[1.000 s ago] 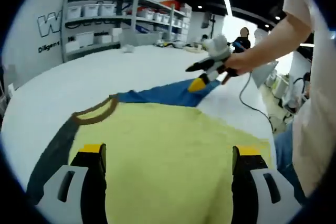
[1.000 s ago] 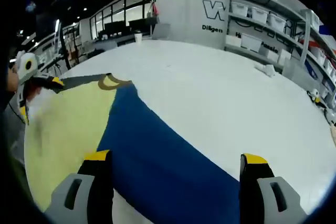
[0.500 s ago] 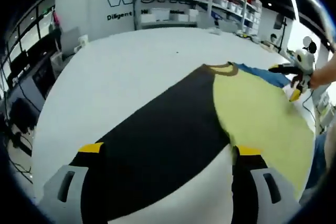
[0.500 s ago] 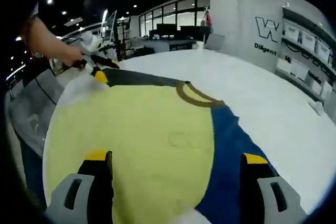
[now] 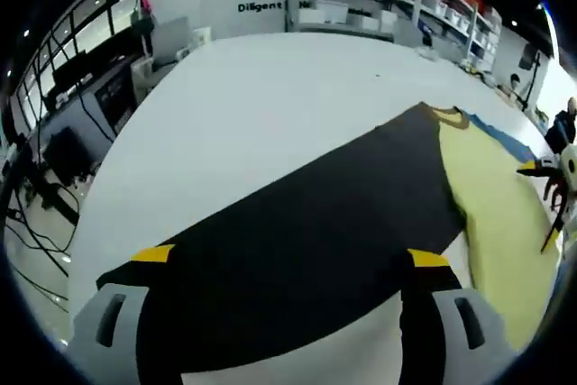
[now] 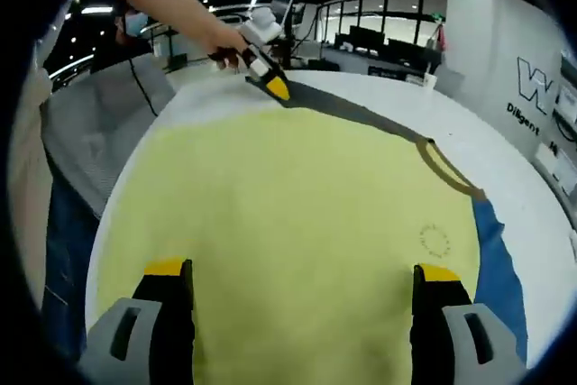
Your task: Fold the garment on the visible template until the final outline fits inside the template.
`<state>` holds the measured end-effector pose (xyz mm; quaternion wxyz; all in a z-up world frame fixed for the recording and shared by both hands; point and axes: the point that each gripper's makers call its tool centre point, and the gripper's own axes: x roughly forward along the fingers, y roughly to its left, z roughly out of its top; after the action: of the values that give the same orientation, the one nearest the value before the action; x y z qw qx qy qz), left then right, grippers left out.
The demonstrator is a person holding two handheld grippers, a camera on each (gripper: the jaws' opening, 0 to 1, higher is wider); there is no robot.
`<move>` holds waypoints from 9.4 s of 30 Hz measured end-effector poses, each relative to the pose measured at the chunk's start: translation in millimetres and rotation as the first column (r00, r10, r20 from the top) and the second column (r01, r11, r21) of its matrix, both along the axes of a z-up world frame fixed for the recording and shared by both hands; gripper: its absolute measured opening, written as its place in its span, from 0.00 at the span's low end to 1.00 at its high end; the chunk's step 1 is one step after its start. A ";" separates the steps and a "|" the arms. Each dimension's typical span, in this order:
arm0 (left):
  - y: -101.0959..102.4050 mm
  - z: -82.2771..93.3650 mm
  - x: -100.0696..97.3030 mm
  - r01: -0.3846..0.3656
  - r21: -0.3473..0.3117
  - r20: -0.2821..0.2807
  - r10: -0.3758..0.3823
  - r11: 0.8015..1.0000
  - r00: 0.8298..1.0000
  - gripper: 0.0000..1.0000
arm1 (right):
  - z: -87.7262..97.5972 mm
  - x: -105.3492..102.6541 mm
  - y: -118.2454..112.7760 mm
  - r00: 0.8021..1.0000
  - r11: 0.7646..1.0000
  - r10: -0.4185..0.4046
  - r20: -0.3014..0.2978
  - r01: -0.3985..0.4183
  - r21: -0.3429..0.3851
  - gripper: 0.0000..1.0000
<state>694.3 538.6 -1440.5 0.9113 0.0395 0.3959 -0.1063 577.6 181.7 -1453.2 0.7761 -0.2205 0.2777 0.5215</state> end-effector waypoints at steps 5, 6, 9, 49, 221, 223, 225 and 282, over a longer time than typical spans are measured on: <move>9.6 1.9 5.7 0.029 -0.005 0.008 -0.029 1.000 1.000 0.99 | -0.1 -1.6 -9.5 0.999 0.999 -0.032 -0.033 0.033 0.024 1.00; 9.1 1.7 5.5 0.037 -0.005 0.001 -0.037 0.999 0.999 0.99 | 0.5 -2.4 -9.6 0.999 0.999 -0.033 -0.032 0.034 0.025 1.00; 2.0 3.1 -1.1 0.077 -0.008 -0.026 -0.078 0.997 0.997 0.99 | 0.7 -0.7 -8.4 0.999 0.999 -0.035 -0.035 0.036 0.021 1.00; -205.0 -7.6 -164.9 0.648 -0.068 -0.062 -0.652 0.759 0.756 0.98 | -0.4 -79.5 -51.6 0.993 0.995 -0.102 -0.057 0.100 -0.027 1.00; -254.2 2.3 -136.0 0.364 -0.183 -0.038 -0.377 0.913 0.926 0.99 | 20.2 59.6 -335.0 0.417 0.413 -0.881 -0.221 0.908 0.068 1.00; -254.2 2.0 -135.8 0.364 -0.181 -0.038 -0.376 0.914 0.926 0.99 | 19.7 60.8 -334.7 0.417 0.413 -0.883 -0.216 0.908 0.066 1.00; -254.5 2.1 -136.1 0.364 -0.182 -0.038 -0.376 0.914 0.926 0.99 | 20.2 62.1 -335.0 0.415 0.410 -0.883 -0.218 0.909 0.069 1.00; -278.5 45.6 -132.3 0.446 -0.194 0.122 -0.430 0.873 0.895 0.97 | 31.2 8.7 -401.6 0.253 0.257 -0.965 -0.071 0.965 -0.049 0.00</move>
<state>562.0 260.1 -1394.9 0.8764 0.0324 0.3282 -0.3510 586.4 -219.9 -1422.0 0.9207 0.0189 0.3865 -0.0503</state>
